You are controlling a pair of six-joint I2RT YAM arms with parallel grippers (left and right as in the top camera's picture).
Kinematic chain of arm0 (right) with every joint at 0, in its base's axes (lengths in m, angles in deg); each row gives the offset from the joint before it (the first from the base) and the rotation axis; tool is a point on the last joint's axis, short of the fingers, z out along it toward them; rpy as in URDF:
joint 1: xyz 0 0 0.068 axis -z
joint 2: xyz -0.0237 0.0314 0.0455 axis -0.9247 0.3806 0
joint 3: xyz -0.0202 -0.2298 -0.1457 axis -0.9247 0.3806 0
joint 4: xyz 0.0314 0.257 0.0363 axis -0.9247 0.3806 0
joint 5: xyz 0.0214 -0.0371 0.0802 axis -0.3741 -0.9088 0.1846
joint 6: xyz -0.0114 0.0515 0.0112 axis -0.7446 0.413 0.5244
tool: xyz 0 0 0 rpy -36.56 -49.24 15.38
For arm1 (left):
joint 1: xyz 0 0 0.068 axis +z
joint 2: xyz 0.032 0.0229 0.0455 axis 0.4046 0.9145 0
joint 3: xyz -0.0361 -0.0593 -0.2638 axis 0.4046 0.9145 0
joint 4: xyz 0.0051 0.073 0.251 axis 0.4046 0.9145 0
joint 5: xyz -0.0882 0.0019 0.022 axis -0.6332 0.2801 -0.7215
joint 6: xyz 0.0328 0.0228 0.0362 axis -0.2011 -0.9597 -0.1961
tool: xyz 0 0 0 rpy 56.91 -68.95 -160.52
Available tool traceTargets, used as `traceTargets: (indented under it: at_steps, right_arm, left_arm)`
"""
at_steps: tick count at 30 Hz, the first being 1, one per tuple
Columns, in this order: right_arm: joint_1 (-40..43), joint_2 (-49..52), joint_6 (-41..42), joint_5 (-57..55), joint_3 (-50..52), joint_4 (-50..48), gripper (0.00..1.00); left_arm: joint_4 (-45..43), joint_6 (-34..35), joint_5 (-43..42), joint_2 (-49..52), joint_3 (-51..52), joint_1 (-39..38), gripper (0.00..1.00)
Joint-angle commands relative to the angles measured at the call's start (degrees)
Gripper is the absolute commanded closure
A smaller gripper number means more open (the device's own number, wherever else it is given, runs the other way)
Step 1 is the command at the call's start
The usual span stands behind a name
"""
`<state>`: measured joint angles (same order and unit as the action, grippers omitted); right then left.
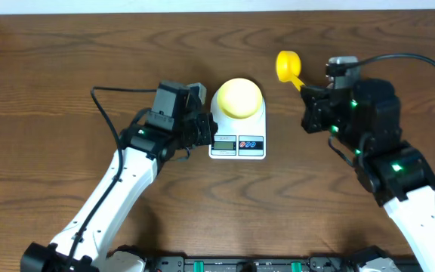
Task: Scoop item into bowl and weigh 50g on scale
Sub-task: 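Carry the scoop with the right gripper toward the soybean tub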
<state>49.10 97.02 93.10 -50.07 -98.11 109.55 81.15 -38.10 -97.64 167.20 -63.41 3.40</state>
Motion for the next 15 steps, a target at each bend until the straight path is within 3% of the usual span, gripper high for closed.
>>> traceTargets:
  at_steps: [1,4,5,6,10,14,15]
  right_arm:
    - [0.87,-1.79,0.66,0.42,-1.18,2.25,0.99]
    - [1.29,-1.75,0.68,0.44,-1.18,3.43,0.99]
    - [1.81,-1.75,0.66,0.61,-1.18,3.67,0.99]
    - [2.05,-1.75,0.63,0.9,-1.18,3.76,0.99]
    - [4.22,-1.75,0.61,1.03,-1.18,4.72,0.99]
    - [7.32,-1.57,0.59,1.01,-1.18,4.55,0.99]
    - [8.2,-1.51,0.59,1.03,-1.18,4.42,0.99]
  left_arm:
    - [0.81,-4.74,0.79,-1.05,-1.86,-0.13,0.92]
    - [1.22,-4.76,2.43,-1.05,-1.86,-0.09,0.78]
    - [1.66,-4.76,2.75,-1.05,-1.86,-0.09,0.63]
    - [2.21,-4.76,2.73,-1.05,-1.86,-0.09,0.56]
    - [2.86,-4.76,2.75,-1.03,-1.86,-0.09,0.45]
    - [2.86,-4.76,4.02,-1.03,-1.86,-0.09,0.19]
    - [2.89,-4.76,4.26,-1.03,-1.86,-0.09,0.07]
